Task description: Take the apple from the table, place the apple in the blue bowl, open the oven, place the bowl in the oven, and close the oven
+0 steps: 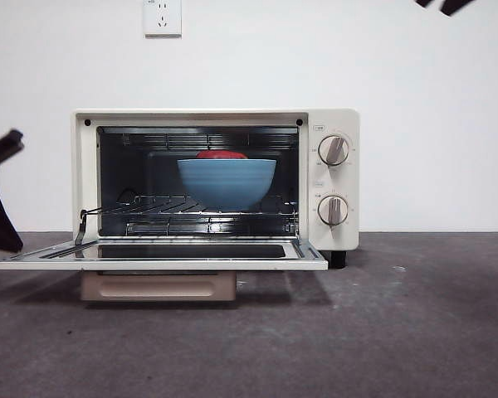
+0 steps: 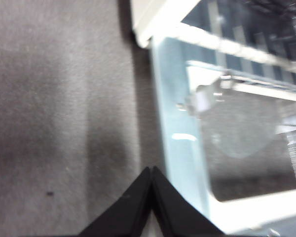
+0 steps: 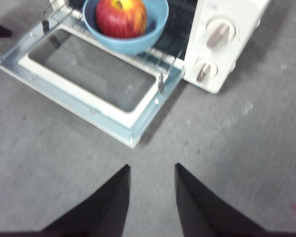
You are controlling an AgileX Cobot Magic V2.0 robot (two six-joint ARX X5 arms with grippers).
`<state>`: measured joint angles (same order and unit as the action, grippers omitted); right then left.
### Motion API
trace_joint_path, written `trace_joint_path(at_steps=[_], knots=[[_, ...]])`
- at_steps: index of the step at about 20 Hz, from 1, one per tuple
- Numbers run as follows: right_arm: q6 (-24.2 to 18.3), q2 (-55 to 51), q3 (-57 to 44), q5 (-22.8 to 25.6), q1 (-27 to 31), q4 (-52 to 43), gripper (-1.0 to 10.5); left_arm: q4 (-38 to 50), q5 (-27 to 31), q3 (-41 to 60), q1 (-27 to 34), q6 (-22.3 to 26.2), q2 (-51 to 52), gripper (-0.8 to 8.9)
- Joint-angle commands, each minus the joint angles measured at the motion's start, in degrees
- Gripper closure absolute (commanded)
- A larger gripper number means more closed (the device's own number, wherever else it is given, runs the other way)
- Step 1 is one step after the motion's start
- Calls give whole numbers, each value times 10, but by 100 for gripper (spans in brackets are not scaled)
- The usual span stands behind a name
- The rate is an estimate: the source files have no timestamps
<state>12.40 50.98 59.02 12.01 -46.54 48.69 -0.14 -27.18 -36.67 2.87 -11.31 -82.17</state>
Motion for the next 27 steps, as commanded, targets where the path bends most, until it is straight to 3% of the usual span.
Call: trace_joint_path(at_steps=[1, 6, 12, 16, 21, 27], knots=[[15, -17, -13, 0, -7, -6, 802, 22, -3, -3, 1, 5, -35, 808], [21, -49, -21, 1, -6, -9, 802, 63, -68, -3, 0, 8, -88, 808], [21, -55, -21, 3, -6, -11, 802, 70, -105, -3, -5, 7, -127, 807], [22, -55, -21, 5, -6, -11, 802, 106, -162, -4, -5, -19, -127, 807], [26, -55, -21, 9, -6, -11, 802, 198, -227, -6, -2, -99, -126, 807], [35, -55, -21, 12, -6, -10, 802, 356, -214, -14, -2, -207, -126, 807]])
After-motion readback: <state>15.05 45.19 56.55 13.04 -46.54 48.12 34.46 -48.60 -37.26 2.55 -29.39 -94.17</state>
